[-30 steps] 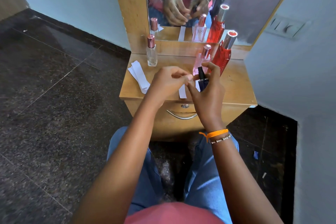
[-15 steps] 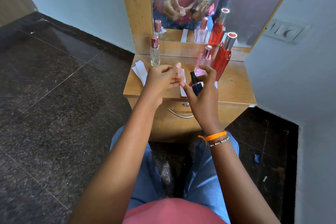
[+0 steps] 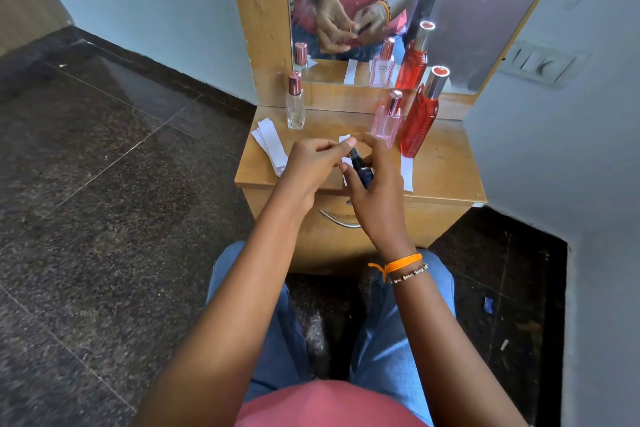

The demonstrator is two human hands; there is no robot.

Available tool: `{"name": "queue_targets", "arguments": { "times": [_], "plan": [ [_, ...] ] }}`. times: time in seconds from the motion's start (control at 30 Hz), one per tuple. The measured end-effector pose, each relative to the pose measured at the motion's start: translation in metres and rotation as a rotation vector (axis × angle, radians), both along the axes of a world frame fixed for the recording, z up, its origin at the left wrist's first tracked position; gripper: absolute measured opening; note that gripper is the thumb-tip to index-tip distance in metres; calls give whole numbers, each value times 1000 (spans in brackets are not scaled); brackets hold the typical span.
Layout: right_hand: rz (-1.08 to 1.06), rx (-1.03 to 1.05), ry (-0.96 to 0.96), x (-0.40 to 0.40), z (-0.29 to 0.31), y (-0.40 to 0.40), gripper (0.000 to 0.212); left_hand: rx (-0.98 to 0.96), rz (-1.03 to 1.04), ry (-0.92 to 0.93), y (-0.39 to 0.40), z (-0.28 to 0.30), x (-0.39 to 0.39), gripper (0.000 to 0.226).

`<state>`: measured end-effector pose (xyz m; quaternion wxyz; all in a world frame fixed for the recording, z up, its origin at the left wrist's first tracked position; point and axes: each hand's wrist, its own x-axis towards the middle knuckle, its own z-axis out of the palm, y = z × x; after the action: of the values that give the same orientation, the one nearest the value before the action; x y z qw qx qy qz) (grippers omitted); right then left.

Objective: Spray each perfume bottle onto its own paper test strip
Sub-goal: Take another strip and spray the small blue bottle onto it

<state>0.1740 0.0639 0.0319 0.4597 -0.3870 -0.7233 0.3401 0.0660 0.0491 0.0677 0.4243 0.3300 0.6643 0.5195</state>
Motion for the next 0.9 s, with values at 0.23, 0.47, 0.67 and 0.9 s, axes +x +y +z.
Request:
{"name": "queue_targets", "arguments": {
  "times": [0.23, 0.47, 0.67, 0.9],
  "plan": [
    [108, -44, 49, 1, 2, 0, 29, 3, -63, 20, -4, 6, -3, 27],
    [53, -116, 78, 0, 3, 4, 38, -16, -54, -3, -7, 5, -2, 29],
    [86, -248, 115, 1, 3, 9, 16, 16, 35, 186, -7, 2, -4, 21],
    [198, -244, -7, -7, 35, 40, 39, -39, 34, 890, -9, -16, 1, 18]
  ]
}}
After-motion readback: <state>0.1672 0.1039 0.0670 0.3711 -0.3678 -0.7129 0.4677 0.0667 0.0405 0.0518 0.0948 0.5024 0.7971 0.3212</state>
